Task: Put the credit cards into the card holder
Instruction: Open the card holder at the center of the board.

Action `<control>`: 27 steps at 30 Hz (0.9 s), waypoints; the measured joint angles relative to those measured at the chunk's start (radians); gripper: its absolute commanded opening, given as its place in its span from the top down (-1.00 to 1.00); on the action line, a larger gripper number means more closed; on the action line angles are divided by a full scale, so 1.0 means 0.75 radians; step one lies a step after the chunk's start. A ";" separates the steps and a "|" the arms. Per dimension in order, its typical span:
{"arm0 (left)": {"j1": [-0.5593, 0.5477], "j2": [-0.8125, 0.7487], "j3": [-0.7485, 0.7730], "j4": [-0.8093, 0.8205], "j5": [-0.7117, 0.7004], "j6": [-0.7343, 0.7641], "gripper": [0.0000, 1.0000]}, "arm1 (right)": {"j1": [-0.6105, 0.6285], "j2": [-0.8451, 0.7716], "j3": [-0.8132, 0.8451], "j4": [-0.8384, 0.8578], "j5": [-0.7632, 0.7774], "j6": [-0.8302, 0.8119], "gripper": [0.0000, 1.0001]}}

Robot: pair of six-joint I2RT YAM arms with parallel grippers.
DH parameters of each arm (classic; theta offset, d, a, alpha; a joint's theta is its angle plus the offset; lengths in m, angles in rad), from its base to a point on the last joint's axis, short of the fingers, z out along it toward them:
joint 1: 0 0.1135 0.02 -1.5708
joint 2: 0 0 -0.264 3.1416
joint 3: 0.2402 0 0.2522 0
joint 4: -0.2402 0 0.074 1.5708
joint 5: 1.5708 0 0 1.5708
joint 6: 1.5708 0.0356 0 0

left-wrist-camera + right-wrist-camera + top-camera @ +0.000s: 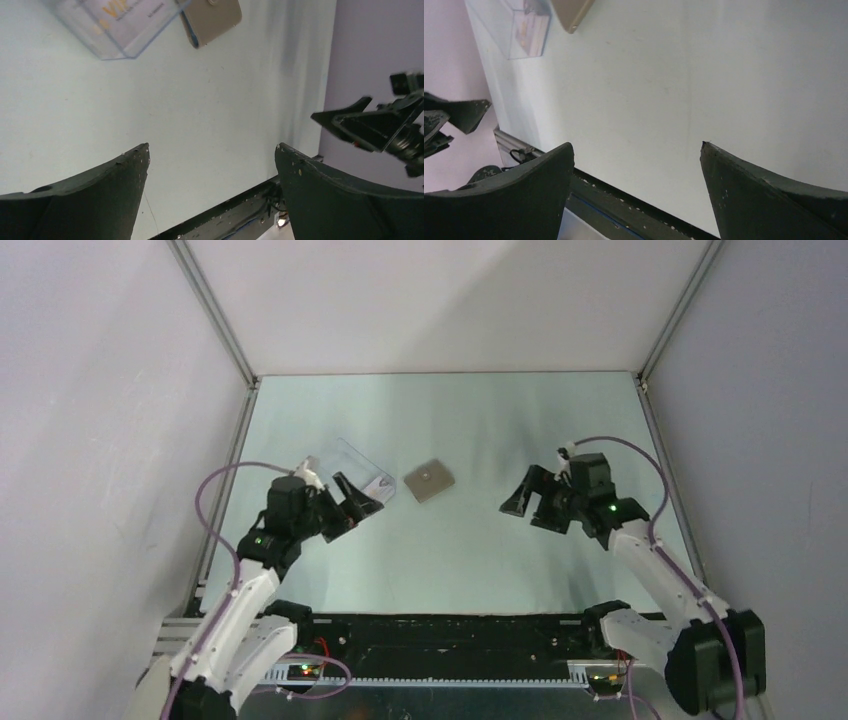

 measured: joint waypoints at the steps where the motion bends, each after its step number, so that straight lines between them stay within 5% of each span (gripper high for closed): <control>1: -0.048 0.046 0.034 -0.003 -0.023 0.006 -0.99 | 0.038 0.043 0.021 0.031 -0.001 0.013 -0.98; 12: -0.462 0.750 0.650 -0.047 -0.307 0.208 -0.93 | 0.157 0.565 0.102 0.371 -0.117 0.196 -0.83; 27: -0.462 1.726 1.402 -0.117 -0.538 0.399 -0.84 | 0.199 0.869 0.212 0.575 -0.183 0.337 -0.71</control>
